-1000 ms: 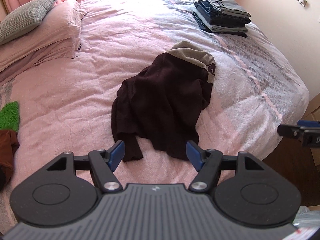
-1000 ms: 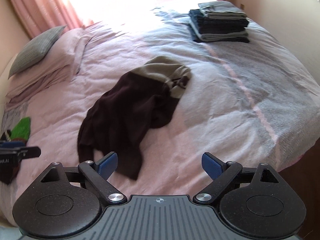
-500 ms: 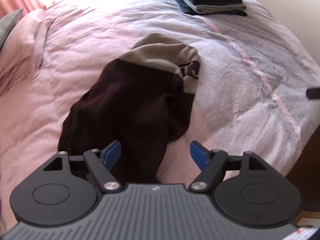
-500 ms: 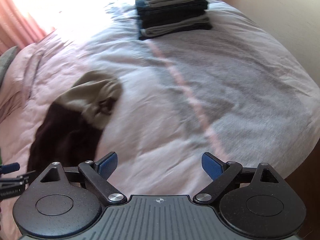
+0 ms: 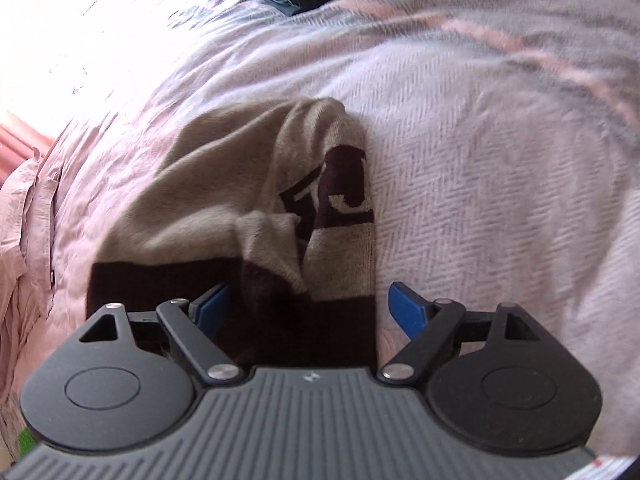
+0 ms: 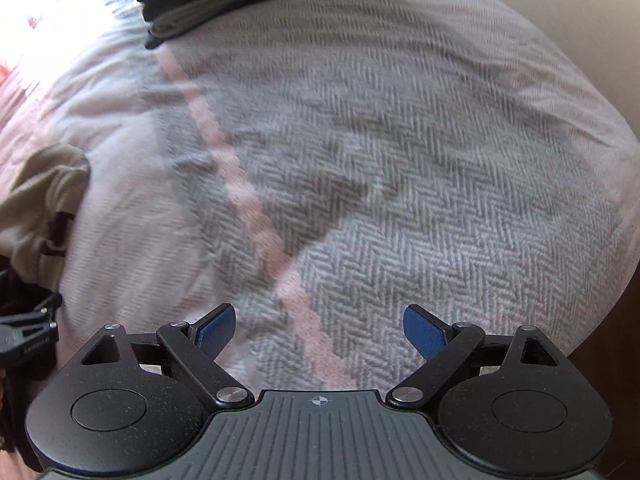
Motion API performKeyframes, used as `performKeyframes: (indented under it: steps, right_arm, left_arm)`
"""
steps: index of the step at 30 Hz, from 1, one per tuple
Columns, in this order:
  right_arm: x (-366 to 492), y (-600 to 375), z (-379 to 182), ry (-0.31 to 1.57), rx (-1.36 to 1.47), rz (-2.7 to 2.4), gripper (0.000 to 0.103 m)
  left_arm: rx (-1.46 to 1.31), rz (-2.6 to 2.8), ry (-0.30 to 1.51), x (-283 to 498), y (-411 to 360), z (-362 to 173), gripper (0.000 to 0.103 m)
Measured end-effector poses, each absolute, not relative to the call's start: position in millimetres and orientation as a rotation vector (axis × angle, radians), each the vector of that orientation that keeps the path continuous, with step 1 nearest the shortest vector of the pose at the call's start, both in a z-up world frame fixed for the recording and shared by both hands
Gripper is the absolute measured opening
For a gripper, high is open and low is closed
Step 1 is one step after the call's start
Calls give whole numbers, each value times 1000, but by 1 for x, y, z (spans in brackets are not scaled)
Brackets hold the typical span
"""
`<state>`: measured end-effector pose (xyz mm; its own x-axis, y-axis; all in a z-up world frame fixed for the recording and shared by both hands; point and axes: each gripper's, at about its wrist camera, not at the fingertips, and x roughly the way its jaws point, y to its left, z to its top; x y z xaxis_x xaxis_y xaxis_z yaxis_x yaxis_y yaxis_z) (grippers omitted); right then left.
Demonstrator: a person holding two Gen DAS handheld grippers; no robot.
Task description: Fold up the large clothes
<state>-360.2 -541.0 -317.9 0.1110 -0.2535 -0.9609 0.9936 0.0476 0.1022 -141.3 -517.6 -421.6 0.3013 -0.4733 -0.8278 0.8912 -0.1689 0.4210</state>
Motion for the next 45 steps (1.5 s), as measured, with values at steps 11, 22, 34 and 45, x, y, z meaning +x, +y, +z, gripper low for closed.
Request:
performKeyframes:
  steps: [11, 22, 34, 45]
  right_arm:
    - [-337, -547, -339, 976, 1053, -1211, 89]
    - [-217, -592, -326, 849, 856, -1027, 89]
    - [20, -586, -391, 752, 530, -348, 89]
    - [119, -583, -468, 539, 1053, -231, 12]
  left_arm:
    - [1153, -1291, 409, -105, -522, -434, 23]
    - [541, -1107, 647, 130, -425, -229, 20]
    - [490, -716, 913, 295, -318, -287, 20]
    - [384, -709, 1005, 323, -304, -330, 19]
